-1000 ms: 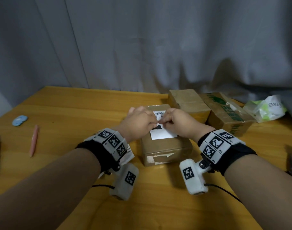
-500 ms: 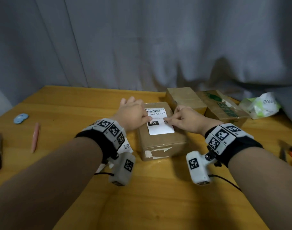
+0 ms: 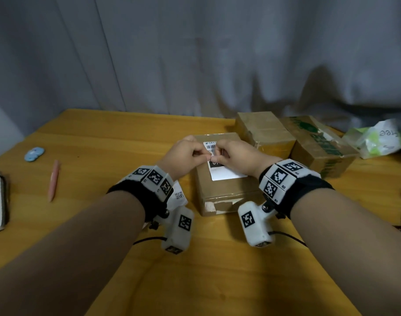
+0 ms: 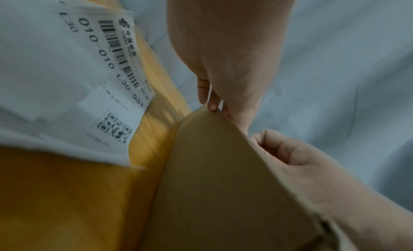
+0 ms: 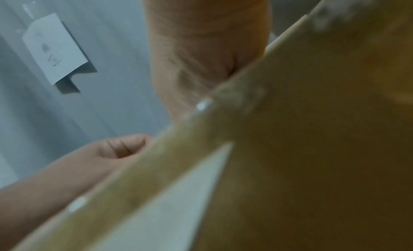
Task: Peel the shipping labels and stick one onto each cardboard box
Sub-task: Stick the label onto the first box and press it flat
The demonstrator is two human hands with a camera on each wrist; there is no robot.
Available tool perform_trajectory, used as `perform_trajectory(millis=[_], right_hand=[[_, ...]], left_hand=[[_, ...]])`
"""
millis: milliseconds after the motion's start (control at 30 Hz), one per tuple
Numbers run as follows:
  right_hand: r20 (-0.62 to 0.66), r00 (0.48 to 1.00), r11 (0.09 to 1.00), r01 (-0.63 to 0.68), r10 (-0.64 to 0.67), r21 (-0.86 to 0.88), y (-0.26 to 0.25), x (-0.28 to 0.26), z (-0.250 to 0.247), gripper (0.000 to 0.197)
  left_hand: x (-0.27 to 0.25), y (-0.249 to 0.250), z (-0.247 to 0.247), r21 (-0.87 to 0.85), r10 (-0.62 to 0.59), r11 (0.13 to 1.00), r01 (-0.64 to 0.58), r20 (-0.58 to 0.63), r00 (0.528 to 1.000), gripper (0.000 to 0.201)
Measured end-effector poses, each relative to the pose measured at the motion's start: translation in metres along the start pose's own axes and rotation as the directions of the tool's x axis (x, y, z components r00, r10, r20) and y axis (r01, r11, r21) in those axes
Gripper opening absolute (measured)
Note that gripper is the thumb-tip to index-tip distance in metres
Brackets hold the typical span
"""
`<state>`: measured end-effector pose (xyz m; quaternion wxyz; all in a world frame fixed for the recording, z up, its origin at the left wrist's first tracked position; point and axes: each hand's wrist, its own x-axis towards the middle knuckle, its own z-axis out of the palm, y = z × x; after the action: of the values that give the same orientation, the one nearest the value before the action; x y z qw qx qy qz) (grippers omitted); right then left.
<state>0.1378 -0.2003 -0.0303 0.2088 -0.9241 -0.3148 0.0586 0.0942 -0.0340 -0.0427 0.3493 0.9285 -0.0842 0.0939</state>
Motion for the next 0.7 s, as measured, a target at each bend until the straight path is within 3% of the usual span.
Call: perform_trajectory(millis=[367,433,500,600,700], right_hand=[[0.109,0.992,0.988,0.071,-0.056,-0.14,-0.002,-0.022,-0.006,0.03],[0.108,0.992,0.987,0.081,-0.066,-0.138,-0.004,-0.026,-0.006,0.028],[0.134,0.989,0.991,0.082,-0.067,-0.105,-0.007,-0.031,-0.007,0.027],[0.179,0.981,0.989,0.055,-0.079,0.135,-0.004,-0.038,-0.011,0.02],[0.023,0.999,0.836,-0.035,0.027,0.548,0.005,-0.044,-0.017,0.006]], left_hand=[[0.001,-0.002,0.003,0.039,-0.045,0.998,0.045,0.006,0.999,0.008],[0.0,0.002,0.003,0.101,-0.044,0.994,0.043,0.002,0.999,0.009],[-0.002,0.008,0.003,0.268,-0.035,0.963,0.035,-0.004,0.999,0.016],[-0.003,0.022,0.006,0.511,0.04,0.857,-0.063,0.056,0.998,0.024],[0.0,0.034,0.014,0.482,0.103,0.854,-0.198,0.215,0.971,0.027]])
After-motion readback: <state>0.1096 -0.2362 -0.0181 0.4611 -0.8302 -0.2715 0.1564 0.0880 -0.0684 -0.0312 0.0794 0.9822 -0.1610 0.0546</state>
